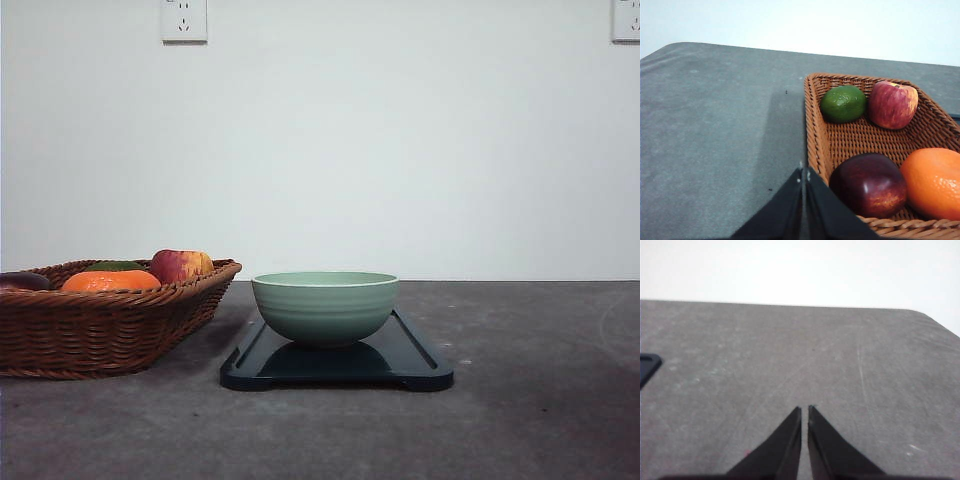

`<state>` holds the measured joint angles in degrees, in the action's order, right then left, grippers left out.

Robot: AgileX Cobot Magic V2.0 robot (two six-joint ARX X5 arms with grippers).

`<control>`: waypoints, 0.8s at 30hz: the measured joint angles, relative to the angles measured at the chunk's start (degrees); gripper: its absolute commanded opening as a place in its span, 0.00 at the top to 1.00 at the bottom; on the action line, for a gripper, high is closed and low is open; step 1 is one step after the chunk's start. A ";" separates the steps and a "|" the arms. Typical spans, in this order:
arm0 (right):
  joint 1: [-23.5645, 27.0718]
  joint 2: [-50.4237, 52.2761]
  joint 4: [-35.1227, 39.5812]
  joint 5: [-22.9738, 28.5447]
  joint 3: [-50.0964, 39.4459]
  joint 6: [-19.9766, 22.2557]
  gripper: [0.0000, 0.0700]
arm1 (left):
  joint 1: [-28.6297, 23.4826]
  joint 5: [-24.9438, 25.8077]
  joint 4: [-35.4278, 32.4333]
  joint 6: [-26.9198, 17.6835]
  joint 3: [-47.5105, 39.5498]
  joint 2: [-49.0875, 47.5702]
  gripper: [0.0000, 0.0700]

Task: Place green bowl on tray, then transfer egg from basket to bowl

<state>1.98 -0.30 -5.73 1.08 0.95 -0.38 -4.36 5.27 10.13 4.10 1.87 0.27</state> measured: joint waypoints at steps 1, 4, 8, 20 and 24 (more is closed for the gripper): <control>0.00 0.01 0.02 0.02 0.00 -0.09 0.98 | -0.01 0.00 0.00 0.00 0.00 0.00 1.00; 0.00 0.01 0.02 0.30 0.00 -0.09 0.98 | -0.01 0.01 0.00 0.00 0.00 0.00 1.00; 0.00 0.01 0.01 0.26 0.00 -0.14 0.98 | -0.02 0.01 0.00 0.00 0.00 0.00 1.00; 0.00 0.01 0.03 0.28 0.00 -0.94 0.98 | 0.00 0.01 0.00 0.00 0.00 0.00 1.00; 0.00 0.01 0.03 0.28 0.00 -0.94 0.98 | -0.01 0.01 0.00 0.00 -0.01 0.00 1.00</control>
<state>1.98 -0.30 -5.69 1.37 0.95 -1.32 -4.37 5.28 10.13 4.10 1.86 0.27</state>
